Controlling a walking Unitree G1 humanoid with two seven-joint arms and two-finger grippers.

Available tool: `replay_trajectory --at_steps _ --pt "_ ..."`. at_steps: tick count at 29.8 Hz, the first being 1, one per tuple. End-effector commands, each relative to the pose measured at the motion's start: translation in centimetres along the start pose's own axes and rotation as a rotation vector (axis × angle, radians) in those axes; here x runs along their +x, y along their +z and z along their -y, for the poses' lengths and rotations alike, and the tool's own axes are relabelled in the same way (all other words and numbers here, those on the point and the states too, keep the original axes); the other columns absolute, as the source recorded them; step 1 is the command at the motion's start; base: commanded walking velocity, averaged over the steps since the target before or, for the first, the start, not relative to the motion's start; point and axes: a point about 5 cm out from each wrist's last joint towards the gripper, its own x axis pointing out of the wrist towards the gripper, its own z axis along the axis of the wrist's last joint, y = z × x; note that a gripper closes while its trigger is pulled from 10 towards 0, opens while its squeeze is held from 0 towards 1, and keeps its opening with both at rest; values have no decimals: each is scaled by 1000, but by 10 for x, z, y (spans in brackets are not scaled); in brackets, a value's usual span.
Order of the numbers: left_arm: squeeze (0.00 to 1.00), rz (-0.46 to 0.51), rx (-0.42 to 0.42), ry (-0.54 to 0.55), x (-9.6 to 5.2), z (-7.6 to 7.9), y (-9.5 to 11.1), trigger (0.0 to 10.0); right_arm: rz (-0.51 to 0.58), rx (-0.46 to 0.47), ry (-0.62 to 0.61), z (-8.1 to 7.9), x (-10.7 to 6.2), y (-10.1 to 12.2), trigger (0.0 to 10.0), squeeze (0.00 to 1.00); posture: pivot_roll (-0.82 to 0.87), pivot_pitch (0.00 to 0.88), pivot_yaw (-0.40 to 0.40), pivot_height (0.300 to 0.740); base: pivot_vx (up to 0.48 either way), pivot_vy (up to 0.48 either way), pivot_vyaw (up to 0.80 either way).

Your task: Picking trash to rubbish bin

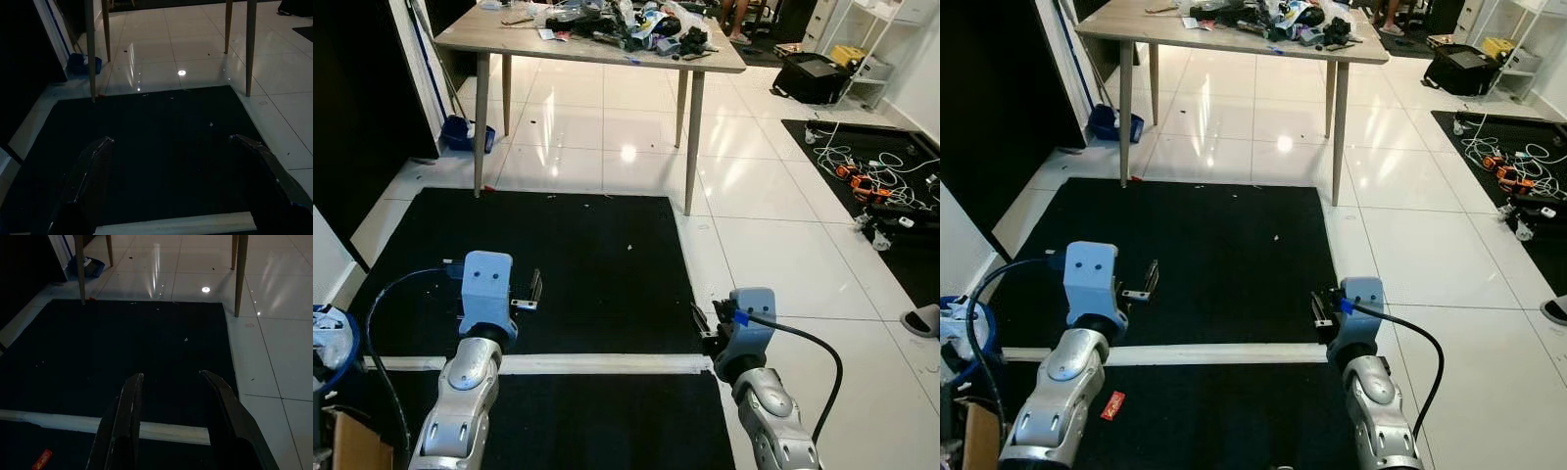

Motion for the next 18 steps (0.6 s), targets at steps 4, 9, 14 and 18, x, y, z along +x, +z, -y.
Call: replay_trajectory --at_steps 4,9,14,18 --pt "0 23 -19 5 0 4 5 10000 6 -14 -7 1 1 3 10000 0 8 105 -52 740 0 0 0" --pt "0 28 -25 5 0 6 6 10000 8 -21 8 -1 2 3 10000 0 10 99 -55 740 215 0 0" --pt "0 27 -23 -3 -2 7 4 10000 3 -14 9 -1 2 4 10000 0 10 88 -59 740 290 0 0" --pt "0 26 -22 -6 -3 7 4 10000 2 -16 11 -1 2 3 10000 0 10 88 -59 740 290 0 0"
